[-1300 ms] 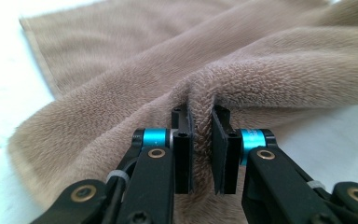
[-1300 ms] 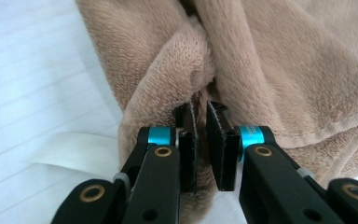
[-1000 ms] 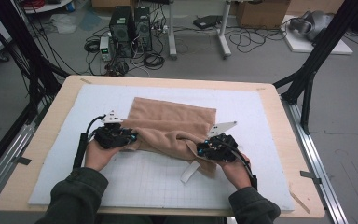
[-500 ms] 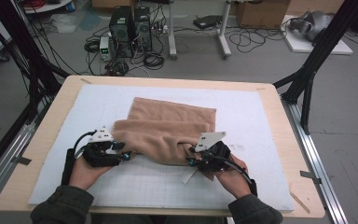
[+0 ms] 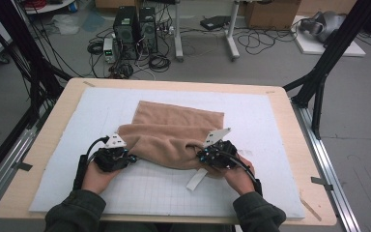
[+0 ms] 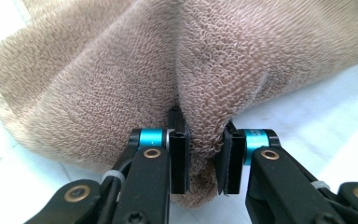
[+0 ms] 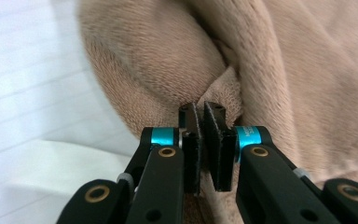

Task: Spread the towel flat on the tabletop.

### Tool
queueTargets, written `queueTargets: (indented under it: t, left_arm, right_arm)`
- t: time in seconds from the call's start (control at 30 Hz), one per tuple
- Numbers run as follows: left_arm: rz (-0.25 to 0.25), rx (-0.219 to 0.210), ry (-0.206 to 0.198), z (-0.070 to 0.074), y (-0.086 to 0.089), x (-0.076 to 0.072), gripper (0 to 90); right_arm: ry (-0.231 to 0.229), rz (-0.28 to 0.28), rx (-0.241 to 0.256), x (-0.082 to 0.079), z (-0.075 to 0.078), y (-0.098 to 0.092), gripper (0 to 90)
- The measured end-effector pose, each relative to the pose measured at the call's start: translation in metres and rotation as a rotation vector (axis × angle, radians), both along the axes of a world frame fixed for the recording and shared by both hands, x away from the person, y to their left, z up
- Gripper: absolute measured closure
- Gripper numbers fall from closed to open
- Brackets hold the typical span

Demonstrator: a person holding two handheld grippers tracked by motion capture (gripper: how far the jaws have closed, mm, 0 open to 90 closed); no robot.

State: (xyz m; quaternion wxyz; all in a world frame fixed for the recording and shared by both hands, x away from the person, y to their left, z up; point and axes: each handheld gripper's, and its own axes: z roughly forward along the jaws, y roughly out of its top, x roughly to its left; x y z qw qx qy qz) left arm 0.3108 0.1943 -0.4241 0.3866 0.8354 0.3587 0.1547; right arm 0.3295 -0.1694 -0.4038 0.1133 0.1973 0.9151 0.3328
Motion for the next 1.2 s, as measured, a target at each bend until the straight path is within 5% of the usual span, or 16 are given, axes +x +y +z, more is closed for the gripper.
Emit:
queueTargets:
  t: [0.13, 0.33, 0.4, 0.47, 0.53, 0.67, 0.8, 0.9, 0.97, 1.2]
  left_arm:
    - [-0.021, -0.017, -0.031, 0.024, 0.011, -0.011, 77.6]
    - [-0.072, -0.033, -0.054, 0.062, 0.027, -0.026, 77.5]
    - [-0.108, -0.071, -0.029, 0.071, 0.032, -0.027, 77.3]
    - [-0.113, -0.089, -0.011, 0.075, 0.034, -0.023, 77.4]
    - [-0.092, -0.095, 0.003, 0.071, 0.031, -0.012, 77.2]
    - [-0.050, -0.081, 0.054, 0.045, 0.010, 0.021, 77.1]
    - [0.013, -0.038, 0.093, 0.017, -0.010, 0.057, 77.1]
    - [0.052, -0.076, 0.110, 0.006, -0.013, 0.074, 76.9]
    - [0.072, -0.098, 0.113, 0.006, -0.011, 0.079, 75.2]
    - [0.072, -0.056, 0.051, 0.026, 0.001, 0.063, 53.3]
  right_arm:
    - [-0.006, 0.058, 0.033, -0.020, 0.016, 0.002, 85.9]
    - [-0.024, 0.143, 0.151, -0.050, 0.044, 0.001, 85.9]
    - [-0.026, 0.156, 0.202, -0.056, 0.052, -0.002, 85.9]
    - [-0.039, 0.140, 0.202, -0.057, 0.054, -0.006, 85.7]
    - [-0.037, 0.090, 0.193, -0.049, 0.050, -0.012, 85.5]
    - [-0.043, -0.031, 0.090, -0.022, 0.028, -0.018, 85.9]
    - [0.002, -0.144, 0.020, 0.006, -0.001, -0.025, 86.2]
    - [0.081, -0.194, 0.040, 0.021, -0.020, -0.036, 86.0]
    - [0.087, -0.194, 0.059, 0.024, -0.022, -0.038, 85.7]
    - [0.050, -0.167, 0.095, 0.012, -0.008, -0.041, 79.8]
